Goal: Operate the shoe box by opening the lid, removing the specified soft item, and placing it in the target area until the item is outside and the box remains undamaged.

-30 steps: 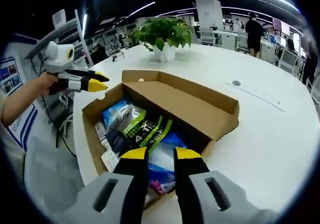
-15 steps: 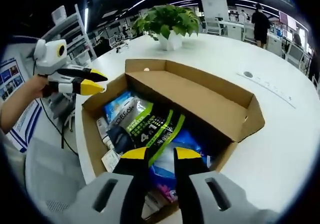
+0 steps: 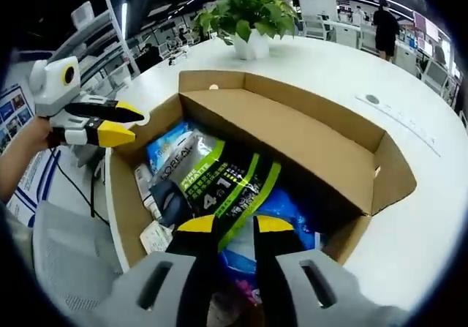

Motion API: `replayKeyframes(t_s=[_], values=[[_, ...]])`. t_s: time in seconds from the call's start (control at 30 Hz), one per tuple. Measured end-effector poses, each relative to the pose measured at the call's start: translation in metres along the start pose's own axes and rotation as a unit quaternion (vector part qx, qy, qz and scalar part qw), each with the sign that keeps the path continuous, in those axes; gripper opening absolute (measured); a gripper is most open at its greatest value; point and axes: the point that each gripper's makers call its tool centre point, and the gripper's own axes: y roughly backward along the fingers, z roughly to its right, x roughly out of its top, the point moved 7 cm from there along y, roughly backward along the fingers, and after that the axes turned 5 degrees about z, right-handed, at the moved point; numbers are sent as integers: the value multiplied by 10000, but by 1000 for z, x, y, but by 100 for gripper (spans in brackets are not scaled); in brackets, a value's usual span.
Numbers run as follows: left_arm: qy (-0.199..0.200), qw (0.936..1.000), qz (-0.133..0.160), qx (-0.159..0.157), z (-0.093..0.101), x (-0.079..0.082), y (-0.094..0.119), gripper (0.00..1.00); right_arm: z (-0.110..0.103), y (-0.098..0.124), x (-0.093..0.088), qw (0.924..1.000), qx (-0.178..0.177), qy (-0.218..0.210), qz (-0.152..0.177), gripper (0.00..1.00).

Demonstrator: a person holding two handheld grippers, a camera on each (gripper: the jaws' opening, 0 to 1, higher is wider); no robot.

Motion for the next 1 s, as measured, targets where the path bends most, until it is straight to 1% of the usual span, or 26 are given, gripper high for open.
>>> replayKeyframes(t_s=[0.1,0.27,0.37,0.53,0.73,0.87,1.0], values=[[-22,10000,-32,-3,1,-2,-1,26,-1,-1,0,10000,-10,-27,-25,11],[-77,9998,-194,-30,3,-9,-6,26,0,2,0,9999,-92,102,-98,3],[-105,9996,-249,-62,5,-11,-9,26,0,3,0,9998,-86,102,-132,2],[-177,9990,-401,-100,5,-15,-17,26,0,6,-1,9993,-137,283,-202,0],[-227,9979,-561,-222,9,-18,-27,25,3,9,-2,9976,-235,587,-277,0],[-180,9968,-703,-345,9,-22,-37,24,4,10,-5,9953,-296,845,-359,0],[-144,9958,-784,-457,11,-24,-45,22,4,9,-6,9929,-309,1072,-409,0]])
